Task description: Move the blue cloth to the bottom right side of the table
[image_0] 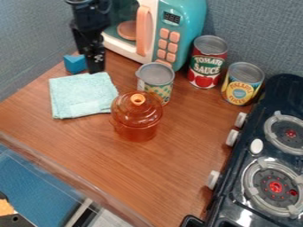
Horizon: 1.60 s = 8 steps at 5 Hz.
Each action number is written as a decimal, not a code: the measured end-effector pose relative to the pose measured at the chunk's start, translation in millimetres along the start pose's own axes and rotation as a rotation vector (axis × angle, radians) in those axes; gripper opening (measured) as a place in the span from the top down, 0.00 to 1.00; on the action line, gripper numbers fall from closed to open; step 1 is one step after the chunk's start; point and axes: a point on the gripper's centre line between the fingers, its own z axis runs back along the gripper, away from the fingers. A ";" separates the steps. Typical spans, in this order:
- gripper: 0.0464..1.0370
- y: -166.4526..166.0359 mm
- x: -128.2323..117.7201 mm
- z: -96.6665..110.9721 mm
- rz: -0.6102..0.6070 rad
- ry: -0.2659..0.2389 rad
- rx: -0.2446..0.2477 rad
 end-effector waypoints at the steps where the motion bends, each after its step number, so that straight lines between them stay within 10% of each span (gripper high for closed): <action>1: 0.04 18.1 -9.0 -29.5 0.051 0.068 0.005; 8: 0.04 7.8 -37.0 -90.5 0.326 0.241 0.050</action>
